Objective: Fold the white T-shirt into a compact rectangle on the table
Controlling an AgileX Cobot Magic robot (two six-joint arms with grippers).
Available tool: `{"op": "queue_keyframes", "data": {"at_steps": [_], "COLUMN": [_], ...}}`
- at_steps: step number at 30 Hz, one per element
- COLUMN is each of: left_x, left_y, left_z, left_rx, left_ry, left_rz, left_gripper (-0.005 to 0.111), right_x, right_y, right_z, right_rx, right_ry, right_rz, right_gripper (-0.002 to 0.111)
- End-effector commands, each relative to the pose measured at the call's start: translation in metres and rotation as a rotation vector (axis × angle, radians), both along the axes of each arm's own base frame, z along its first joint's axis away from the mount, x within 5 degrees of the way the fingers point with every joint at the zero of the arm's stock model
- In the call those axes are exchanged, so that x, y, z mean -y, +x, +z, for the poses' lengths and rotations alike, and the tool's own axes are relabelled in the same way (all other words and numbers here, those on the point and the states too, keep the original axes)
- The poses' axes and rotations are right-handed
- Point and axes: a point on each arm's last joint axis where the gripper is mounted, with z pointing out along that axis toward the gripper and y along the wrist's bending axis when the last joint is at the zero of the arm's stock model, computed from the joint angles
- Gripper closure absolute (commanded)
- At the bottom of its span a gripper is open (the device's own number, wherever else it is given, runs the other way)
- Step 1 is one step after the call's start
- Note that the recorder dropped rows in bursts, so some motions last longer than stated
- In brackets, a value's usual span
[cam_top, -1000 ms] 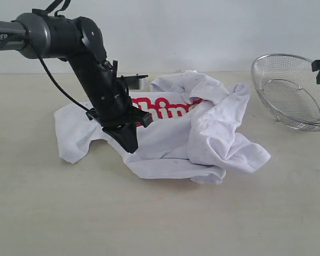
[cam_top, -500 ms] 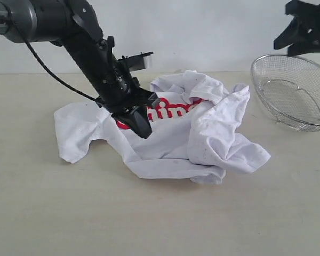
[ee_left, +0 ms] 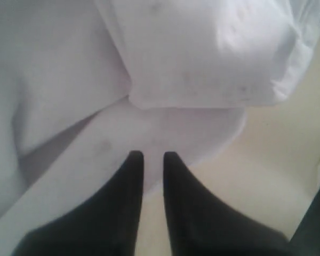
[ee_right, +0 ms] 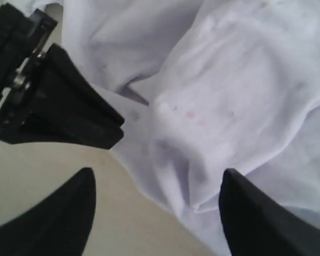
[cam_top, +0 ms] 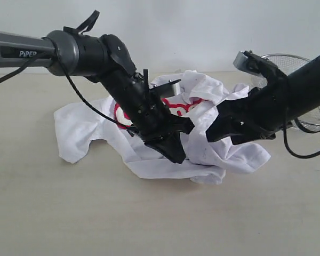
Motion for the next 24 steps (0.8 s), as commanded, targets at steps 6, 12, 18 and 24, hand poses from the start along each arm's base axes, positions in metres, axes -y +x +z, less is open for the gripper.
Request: {"op": "queue_keyframes", "data": {"at_steps": [6,12,18,24], "left_x": [0.001,-0.004,-0.01,-0.028], "left_y": [0.001,0.001,-0.002,-0.005], "left_z": [-0.021,-0.038,-0.05,-0.059], "left_rx": [-0.03,-0.037,-0.08,-0.105], "left_ry": [0.026,0.106,0.181,0.367], "left_rz": [0.021,0.005,-0.012,-0.071], "left_gripper": [0.064,0.087,0.102,0.102], "right_x": [-0.031,-0.05,-0.054,-0.051], "right_y": [-0.017,-0.015,-0.008,-0.006], "right_z": [0.004,0.003,0.001,0.0], "right_rx": [-0.09,0.004,0.082,0.091], "right_ry": [0.058,-0.001,-0.073,-0.091], "right_rz": [0.119,0.148,0.098,0.075], "right_gripper": [0.087,0.108,0.108,0.108]}}
